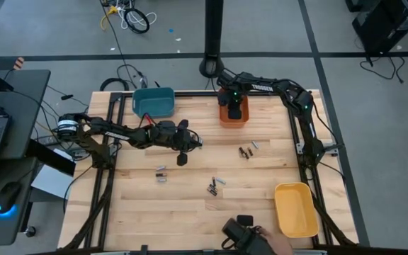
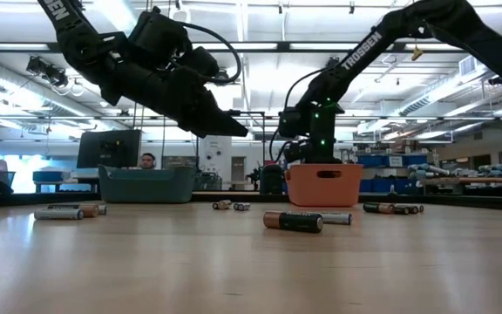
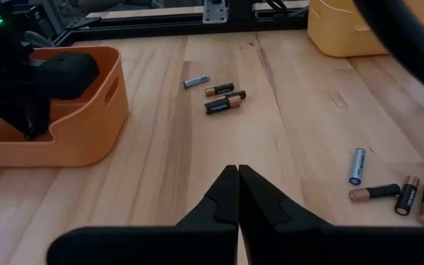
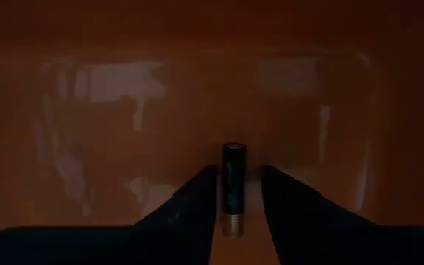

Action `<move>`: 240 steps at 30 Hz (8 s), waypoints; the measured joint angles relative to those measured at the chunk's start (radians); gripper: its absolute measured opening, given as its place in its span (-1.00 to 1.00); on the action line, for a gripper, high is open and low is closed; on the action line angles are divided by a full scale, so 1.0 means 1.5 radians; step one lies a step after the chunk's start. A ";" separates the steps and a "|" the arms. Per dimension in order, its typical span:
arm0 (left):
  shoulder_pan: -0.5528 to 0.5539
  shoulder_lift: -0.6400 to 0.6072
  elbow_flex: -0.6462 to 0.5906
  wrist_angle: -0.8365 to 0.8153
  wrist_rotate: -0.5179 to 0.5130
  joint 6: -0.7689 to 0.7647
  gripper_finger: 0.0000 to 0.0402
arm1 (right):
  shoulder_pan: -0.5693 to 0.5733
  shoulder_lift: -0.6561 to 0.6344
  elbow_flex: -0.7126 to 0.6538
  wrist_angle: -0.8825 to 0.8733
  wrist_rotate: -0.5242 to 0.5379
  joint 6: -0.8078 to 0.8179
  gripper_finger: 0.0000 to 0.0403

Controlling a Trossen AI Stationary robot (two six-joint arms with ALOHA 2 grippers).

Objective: Sort batteries
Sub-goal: Put the small black battery into the orange bin, then put the silver battery into the yellow bin

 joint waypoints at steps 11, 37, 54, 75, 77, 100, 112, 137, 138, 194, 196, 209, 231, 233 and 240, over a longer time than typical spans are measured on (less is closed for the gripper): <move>0.000 0.000 0.000 0.012 0.000 0.013 -0.97 | 0.037 0.000 0.197 -0.166 0.001 0.024 -0.17; 0.000 0.000 0.000 0.061 -0.001 0.032 -0.97 | 0.166 -0.335 -0.031 -0.087 -0.077 0.221 -0.95; 0.000 0.000 0.000 0.075 -0.006 0.032 -0.97 | 0.393 -0.702 -0.554 0.182 0.044 0.584 -0.94; 0.000 0.000 0.000 0.064 -0.022 0.030 -0.97 | 0.356 -0.578 -0.581 0.112 0.150 0.858 -0.67; 0.000 0.000 0.000 0.064 -0.022 0.030 -0.97 | 0.342 -0.555 -0.581 0.107 0.139 0.858 -0.65; 0.000 0.000 0.000 0.056 -0.021 0.030 -0.97 | 0.257 -0.476 -0.581 0.098 0.044 0.804 -0.32; 0.003 0.000 0.000 0.054 -0.020 0.031 -0.97 | 0.255 -0.461 -0.581 0.104 0.028 0.803 -0.32; 0.003 0.000 0.000 0.053 -0.021 0.030 -0.97 | 0.255 -0.407 -0.579 0.117 0.019 0.759 -0.80; 0.003 0.000 0.000 0.053 -0.021 0.030 -0.97 | 0.255 -0.407 -0.579 0.117 0.019 0.757 -0.78; 0.003 0.000 0.000 0.053 -0.021 0.030 -0.97 | 0.613 -0.697 -0.479 -0.122 -0.099 0.968 -0.77; 0.003 0.000 0.000 0.053 -0.021 0.030 -0.97 | 0.647 -0.694 -0.457 -0.154 -0.100 1.001 -0.77; 0.003 0.000 0.000 0.036 -0.021 0.027 -0.97 | 0.907 -0.657 -0.420 -0.181 -0.117 1.142 -0.77; 0.004 0.000 0.000 0.034 -0.021 0.030 -0.97 | 1.037 -0.503 -0.532 -0.002 -0.116 1.115 -0.77; 0.004 0.000 0.000 0.034 -0.021 0.030 -0.97 | 1.037 -0.503 -0.550 0.011 -0.116 1.102 -0.77; 0.004 0.000 0.000 0.034 -0.021 0.032 -0.97 | 1.037 -0.503 -0.609 0.058 -0.116 1.077 -0.77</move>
